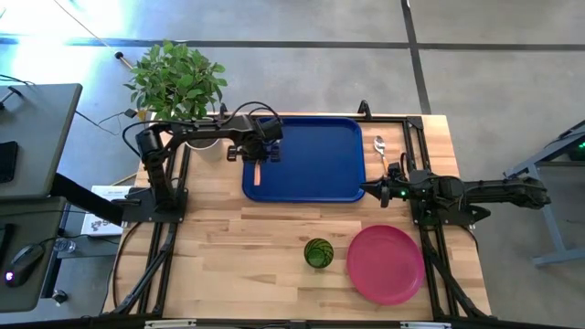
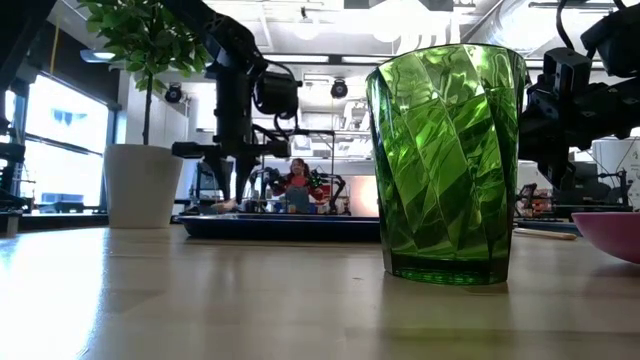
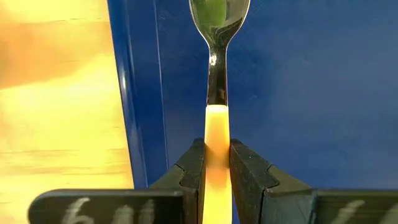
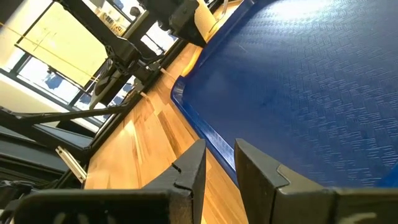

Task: Pick and place plate/cup/fork/spoon on tray
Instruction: Put the light orange fork on the blue serving tray, then put the pink plate on the blue serving tray

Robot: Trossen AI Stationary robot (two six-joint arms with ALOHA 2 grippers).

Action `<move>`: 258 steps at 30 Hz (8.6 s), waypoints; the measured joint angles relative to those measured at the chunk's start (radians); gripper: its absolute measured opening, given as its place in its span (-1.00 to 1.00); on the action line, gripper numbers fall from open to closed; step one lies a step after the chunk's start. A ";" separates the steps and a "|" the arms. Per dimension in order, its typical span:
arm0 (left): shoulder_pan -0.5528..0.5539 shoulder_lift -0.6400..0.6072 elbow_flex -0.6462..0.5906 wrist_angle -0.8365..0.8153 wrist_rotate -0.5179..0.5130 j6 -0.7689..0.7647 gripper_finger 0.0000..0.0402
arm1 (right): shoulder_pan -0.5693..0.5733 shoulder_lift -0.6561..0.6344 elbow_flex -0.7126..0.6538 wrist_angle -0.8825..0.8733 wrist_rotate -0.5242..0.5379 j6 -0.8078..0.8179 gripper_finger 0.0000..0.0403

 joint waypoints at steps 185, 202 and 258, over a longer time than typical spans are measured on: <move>-0.642 -0.371 0.233 0.250 -0.100 0.359 -0.55 | 0.339 1.023 0.582 -0.740 -0.355 -0.305 -0.94; -0.573 -0.371 0.232 0.176 -0.042 0.553 -0.55 | 0.339 0.669 0.688 -1.094 -0.368 -0.131 -1.00; -0.452 -0.475 0.233 -0.037 -0.261 0.810 -0.55 | -0.580 1.263 1.122 -0.695 -0.381 -0.204 -1.00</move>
